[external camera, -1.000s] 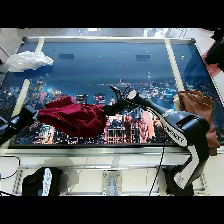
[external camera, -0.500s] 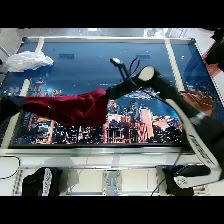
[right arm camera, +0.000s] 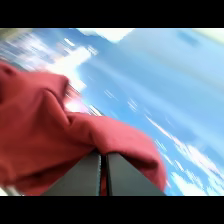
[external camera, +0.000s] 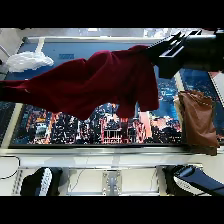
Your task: Fold the shirts.
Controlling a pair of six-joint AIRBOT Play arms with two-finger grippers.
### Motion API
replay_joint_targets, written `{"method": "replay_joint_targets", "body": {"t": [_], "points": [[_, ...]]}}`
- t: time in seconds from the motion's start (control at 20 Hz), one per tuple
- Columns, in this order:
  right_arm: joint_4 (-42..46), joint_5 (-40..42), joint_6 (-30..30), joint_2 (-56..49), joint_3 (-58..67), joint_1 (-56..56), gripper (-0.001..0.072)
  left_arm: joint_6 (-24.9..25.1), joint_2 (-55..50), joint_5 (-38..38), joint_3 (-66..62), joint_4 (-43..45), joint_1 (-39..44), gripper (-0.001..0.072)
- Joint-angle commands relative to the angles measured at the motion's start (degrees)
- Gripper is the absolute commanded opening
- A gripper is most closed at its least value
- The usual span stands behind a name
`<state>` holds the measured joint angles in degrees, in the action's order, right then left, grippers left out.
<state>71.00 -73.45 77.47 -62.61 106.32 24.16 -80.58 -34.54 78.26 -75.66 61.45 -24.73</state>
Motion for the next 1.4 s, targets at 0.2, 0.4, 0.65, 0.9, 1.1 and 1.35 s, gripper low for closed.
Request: {"method": "replay_joint_targets", "body": {"t": [0.2,0.4,0.65,0.9,1.1,1.35], "points": [[-2.4,-0.8,1.8,-24.8,-3.3,-6.0,0.0461,3.0,-34.8,7.9,-1.1,0.0,3.0,0.0054],[-3.2,8.0,2.1,-35.7,-3.3,-5.6,0.0479,2.1,-49.0,2.1,-1.2,-4.7,4.3,0.0455],[9.7,-4.8,2.4,-32.3,-0.5,-8.7,0.0473,6.3,-45.0,-2.3,-1.4,-7.8,-2.3,0.049],[4.7,-6.9,2.5,-19.7,-13.1,-16.8,0.0447,6.1,-33.8,-7.6,12.7,3.7,-14.0,0.0482],[-3.9,0.2,2.6,-6.4,-37.0,-17.1,0.0447,9.2,-32.8,-8.6,32.5,-4.3,-16.4,0.048],[-12.1,3.0,2.8,5.9,-52.7,-17.1,0.0447,13.3,-32.8,-12.8,46.5,-14.6,-11.0,0.048]]}}
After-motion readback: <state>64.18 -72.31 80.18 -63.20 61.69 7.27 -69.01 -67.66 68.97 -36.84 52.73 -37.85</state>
